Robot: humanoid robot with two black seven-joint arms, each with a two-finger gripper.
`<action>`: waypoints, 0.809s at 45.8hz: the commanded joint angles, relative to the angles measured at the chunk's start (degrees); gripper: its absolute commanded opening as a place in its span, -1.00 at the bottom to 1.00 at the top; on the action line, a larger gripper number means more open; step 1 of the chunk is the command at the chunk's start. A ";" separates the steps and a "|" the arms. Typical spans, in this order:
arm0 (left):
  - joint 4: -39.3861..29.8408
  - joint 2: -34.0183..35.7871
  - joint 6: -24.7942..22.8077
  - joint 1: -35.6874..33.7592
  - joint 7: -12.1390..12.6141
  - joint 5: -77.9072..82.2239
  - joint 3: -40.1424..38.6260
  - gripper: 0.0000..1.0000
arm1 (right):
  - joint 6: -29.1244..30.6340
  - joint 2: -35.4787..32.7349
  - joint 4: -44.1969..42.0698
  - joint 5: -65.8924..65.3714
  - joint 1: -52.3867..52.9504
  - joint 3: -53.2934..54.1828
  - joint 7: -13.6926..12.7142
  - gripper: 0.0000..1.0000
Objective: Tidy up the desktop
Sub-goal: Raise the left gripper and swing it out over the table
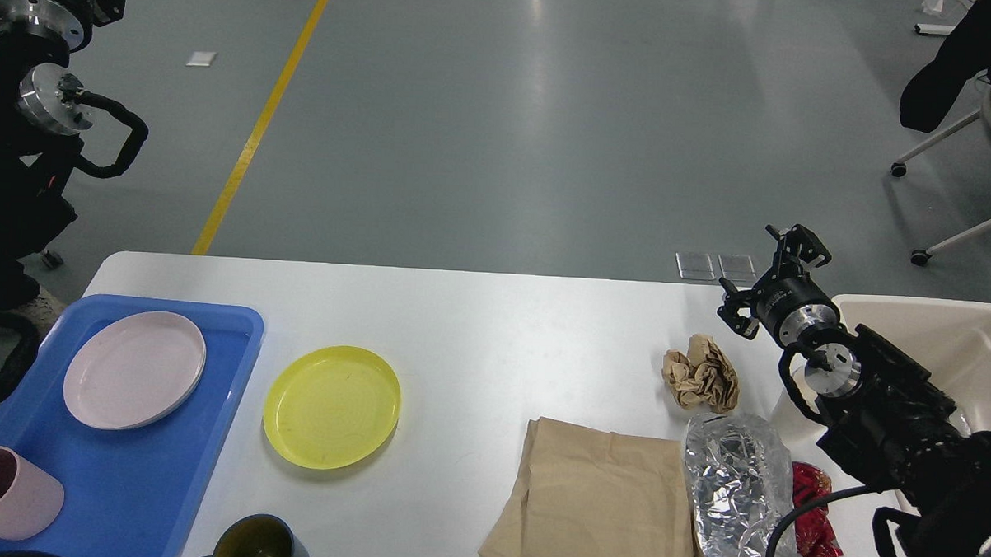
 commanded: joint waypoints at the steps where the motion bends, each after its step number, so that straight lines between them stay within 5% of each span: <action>1: 0.01 0.12 -5.30 -0.10 -0.18 2.74 -0.09 0.93 | 0.00 0.00 0.00 0.00 -0.08 -0.01 0.00 1.00; 17: -0.26 -1.98 -8.13 2.71 0.09 3.70 1.92 0.93 | 0.00 0.00 0.00 0.00 0.00 -0.01 0.00 1.00; 29: -0.17 0.30 -12.69 -1.15 0.44 3.61 30.11 0.93 | 0.00 0.00 0.00 0.00 0.00 -0.01 0.00 1.00; 37: -0.17 3.02 -27.88 -6.42 0.44 3.61 49.81 0.93 | 0.00 0.00 0.00 0.00 0.00 -0.01 0.00 1.00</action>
